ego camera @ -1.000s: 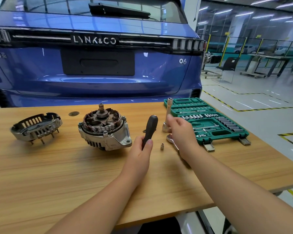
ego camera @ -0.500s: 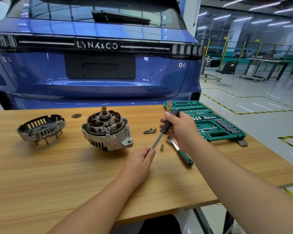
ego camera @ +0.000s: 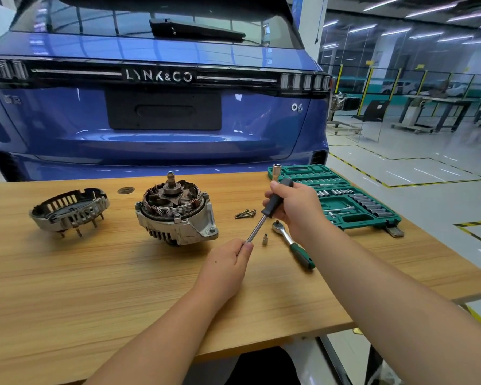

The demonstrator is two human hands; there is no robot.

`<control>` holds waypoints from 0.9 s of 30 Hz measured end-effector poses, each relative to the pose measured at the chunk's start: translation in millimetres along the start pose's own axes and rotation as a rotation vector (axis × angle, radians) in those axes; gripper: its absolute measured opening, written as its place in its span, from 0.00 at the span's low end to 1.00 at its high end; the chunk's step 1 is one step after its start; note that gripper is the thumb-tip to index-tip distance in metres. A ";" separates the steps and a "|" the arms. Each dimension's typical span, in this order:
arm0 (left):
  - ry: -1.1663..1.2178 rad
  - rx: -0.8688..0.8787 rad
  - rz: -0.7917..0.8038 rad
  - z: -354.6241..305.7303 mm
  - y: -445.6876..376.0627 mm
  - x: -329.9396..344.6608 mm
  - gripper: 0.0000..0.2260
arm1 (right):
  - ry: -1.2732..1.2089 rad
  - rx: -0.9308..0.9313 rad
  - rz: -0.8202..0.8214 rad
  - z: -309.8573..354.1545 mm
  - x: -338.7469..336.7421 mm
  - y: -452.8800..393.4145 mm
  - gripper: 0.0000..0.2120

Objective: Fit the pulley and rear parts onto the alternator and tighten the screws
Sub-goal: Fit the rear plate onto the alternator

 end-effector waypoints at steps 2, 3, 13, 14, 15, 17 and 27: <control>-0.062 0.047 0.032 0.3 3.8 1.4 0.15 | -0.152 -0.006 -0.125 21.5 -20.3 -9.3 0.06; -0.050 0.057 0.026 1.3 5.9 0.9 0.16 | -0.242 -0.030 -0.173 37.5 -33.0 -13.3 0.06; -0.015 -0.100 -0.092 17.4 -18.6 8.0 0.12 | 0.546 -0.346 -0.181 45.2 -29.1 22.9 0.08; -0.060 -0.116 -0.076 19.2 -21.6 11.5 0.11 | 0.574 -0.370 -0.191 41.5 -32.4 27.3 0.08; -0.109 -0.131 -0.054 21.3 -25.6 15.6 0.11 | 0.638 -0.399 -0.208 37.2 -35.2 31.5 0.08; -0.194 -0.163 -0.025 26.3 -35.8 22.1 0.12 | 0.807 -0.460 -0.252 25.7 -38.3 39.2 0.08; -0.395 -0.161 0.084 35.7 -83.0 44.6 0.12 | 1.396 -0.439 -0.239 -44.5 -42.9 33.4 0.10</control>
Point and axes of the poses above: each hand's wrist, its own y-axis away from the middle knuckle, its own x-axis out of the palm, z = x × y, the point moved 6 cm from there along -y, towards the middle knuckle, and after that the axes turned 8 degrees about x, right-handed, at the moved point
